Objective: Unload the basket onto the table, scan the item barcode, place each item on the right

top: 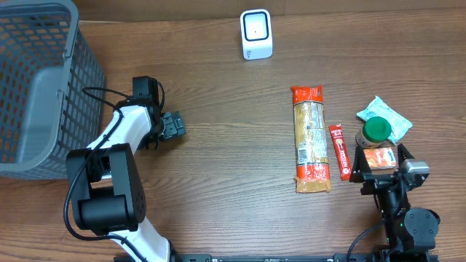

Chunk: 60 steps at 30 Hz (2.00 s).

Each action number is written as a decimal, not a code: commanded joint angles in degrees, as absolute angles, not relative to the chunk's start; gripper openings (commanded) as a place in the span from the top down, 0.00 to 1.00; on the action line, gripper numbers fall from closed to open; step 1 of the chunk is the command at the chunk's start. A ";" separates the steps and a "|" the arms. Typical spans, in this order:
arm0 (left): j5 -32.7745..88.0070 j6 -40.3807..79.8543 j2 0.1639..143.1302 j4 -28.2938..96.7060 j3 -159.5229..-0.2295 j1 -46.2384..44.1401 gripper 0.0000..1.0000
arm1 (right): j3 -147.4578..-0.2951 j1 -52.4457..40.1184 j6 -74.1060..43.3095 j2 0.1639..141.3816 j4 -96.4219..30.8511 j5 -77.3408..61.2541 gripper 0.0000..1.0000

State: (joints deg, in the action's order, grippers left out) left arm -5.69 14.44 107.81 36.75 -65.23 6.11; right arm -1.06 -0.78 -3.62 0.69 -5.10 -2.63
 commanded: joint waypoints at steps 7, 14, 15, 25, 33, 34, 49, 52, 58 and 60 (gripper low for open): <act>-8.73 13.28 109.93 37.08 -63.90 6.39 0.00 | -0.43 -0.67 1.13 0.16 -4.60 -3.27 0.00; -8.73 13.30 109.93 37.08 -63.90 6.39 0.00 | -0.45 -0.56 1.15 0.16 -4.60 -3.07 0.00; -8.73 13.28 109.93 37.08 -63.90 6.39 0.00 | -0.45 -0.58 1.15 0.16 -4.60 -3.07 0.00; -8.73 13.28 109.93 37.08 -63.90 6.39 0.00 | -0.45 -0.58 1.15 0.16 -4.60 -3.07 0.00; -8.73 13.28 109.93 37.08 -63.90 6.39 0.00 | -0.45 -0.58 1.15 0.16 -4.60 -3.07 0.00; -8.73 13.28 109.93 37.08 -63.90 6.39 0.00 | -0.45 -0.58 1.15 0.16 -4.60 -3.07 0.00; -8.75 13.28 109.93 37.08 -63.90 6.39 0.00 | -0.45 -0.58 1.15 0.16 -4.60 -3.07 0.00; -8.75 13.28 109.89 37.08 -63.90 6.39 0.00 | -0.45 -0.58 1.15 0.16 -4.60 -3.07 0.00; -8.75 13.28 105.60 37.15 -63.90 6.35 0.00 | -0.45 -0.58 1.15 0.16 -4.60 -3.07 0.00; -8.75 13.28 102.30 37.15 -63.90 6.35 0.00 | -0.45 -0.58 1.15 0.16 -4.60 -3.07 0.00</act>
State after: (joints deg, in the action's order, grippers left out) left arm -6.57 14.41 106.78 36.95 -64.71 6.11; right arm -1.06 -0.80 0.89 0.69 -5.06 -2.76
